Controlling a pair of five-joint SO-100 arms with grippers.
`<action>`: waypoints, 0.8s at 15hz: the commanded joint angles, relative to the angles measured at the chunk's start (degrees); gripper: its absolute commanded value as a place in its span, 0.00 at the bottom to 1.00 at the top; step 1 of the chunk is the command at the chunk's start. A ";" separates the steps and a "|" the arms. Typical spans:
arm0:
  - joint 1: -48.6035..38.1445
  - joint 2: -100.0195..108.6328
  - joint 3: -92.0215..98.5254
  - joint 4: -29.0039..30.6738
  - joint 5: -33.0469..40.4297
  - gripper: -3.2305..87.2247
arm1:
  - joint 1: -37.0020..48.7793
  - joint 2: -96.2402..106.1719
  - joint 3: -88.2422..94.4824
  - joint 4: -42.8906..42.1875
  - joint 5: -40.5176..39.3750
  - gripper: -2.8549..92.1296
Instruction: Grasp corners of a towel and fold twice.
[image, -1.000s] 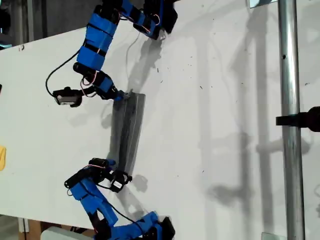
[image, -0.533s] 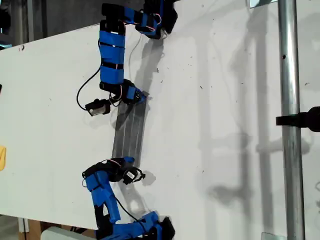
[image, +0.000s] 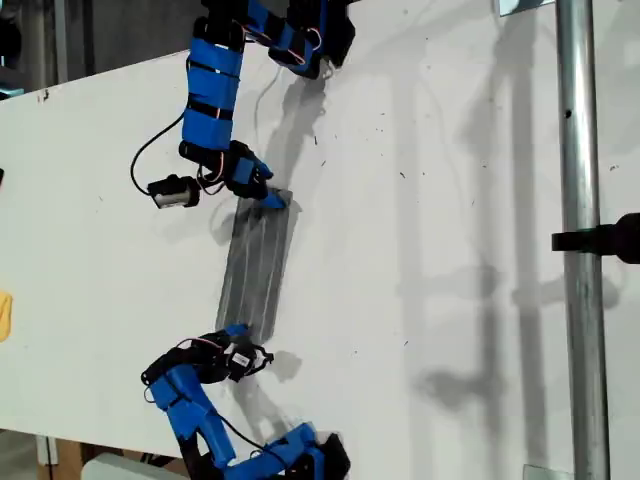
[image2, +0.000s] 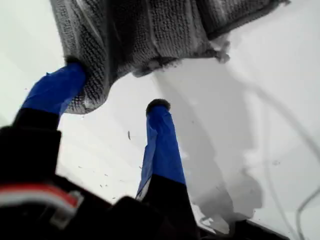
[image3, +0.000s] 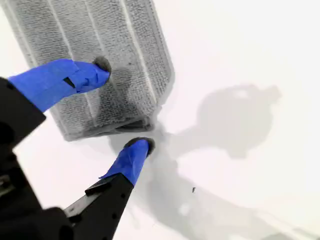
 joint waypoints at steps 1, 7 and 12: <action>1.67 10.55 0.88 2.11 1.32 0.26 | 1.67 12.74 6.15 1.32 2.20 0.33; 25.66 50.62 28.04 0.79 -14.24 0.25 | -2.81 57.30 34.72 8.17 21.88 0.37; 57.92 68.55 61.26 -11.87 -47.11 0.25 | -20.13 78.93 46.41 12.83 46.85 0.42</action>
